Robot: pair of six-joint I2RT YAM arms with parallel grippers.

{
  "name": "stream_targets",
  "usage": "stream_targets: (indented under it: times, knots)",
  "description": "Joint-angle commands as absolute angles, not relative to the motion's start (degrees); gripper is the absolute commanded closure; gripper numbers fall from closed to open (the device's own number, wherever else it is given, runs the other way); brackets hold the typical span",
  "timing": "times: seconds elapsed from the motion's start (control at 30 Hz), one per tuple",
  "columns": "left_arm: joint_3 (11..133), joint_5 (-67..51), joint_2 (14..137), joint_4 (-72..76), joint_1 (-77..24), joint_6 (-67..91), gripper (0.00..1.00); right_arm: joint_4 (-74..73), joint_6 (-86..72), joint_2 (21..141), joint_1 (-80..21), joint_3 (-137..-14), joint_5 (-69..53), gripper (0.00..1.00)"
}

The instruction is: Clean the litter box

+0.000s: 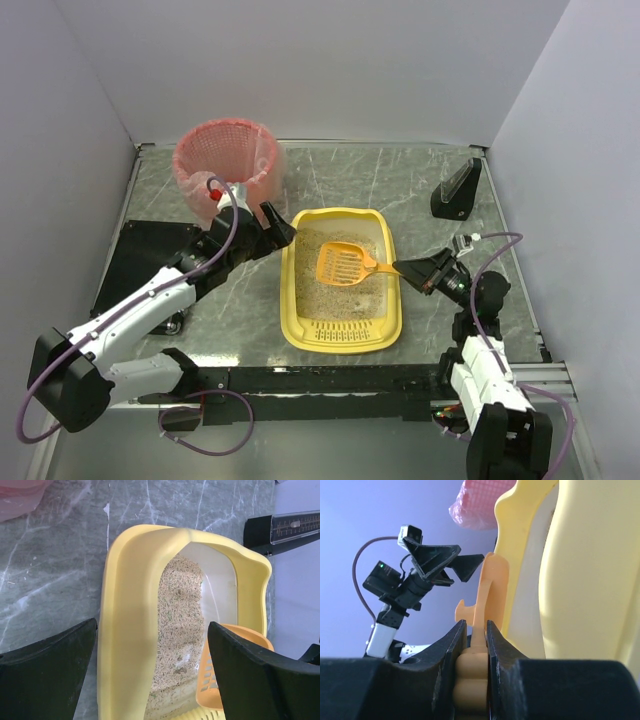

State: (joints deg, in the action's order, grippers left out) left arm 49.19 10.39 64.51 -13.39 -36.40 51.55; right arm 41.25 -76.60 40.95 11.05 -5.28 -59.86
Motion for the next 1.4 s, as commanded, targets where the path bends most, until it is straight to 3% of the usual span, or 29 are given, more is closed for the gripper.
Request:
stream_targets:
  times: [0.0,0.03,0.17,0.53,0.8,1.13,1.37]
  knots:
    - [49.22,10.63,62.93,-13.36,-35.42,51.24,0.03,32.56,-71.03,39.46,11.34,-15.16,-59.85,1.00]
    - [49.22,10.90,62.58,-13.62,-35.33,51.15,0.03,24.95,-67.45,39.55,11.34,-17.21,-59.68,1.00]
    - [48.17,13.35,59.86,-15.55,-34.72,51.76,0.03,18.30,-64.42,40.43,11.25,-22.49,-58.28,1.00]
    - [43.86,20.39,50.98,-23.11,-31.82,55.01,0.03,27.68,-74.09,49.12,4.40,-29.00,-53.37,1.00]
    - [43.24,22.85,46.76,-28.29,-30.41,56.95,0.03,27.68,-77.77,63.18,-6.93,-45.16,-47.47,1.00]
    - [42.63,24.08,41.75,-32.87,-30.06,59.32,0.03,16.53,-69.00,93.90,-19.77,-80.65,-34.98,1.00]
    - [42.54,24.17,39.82,-34.01,-29.79,60.03,0.03,-9.19,-50.91,116.61,-26.10,-120.38,-26.02,1.00]
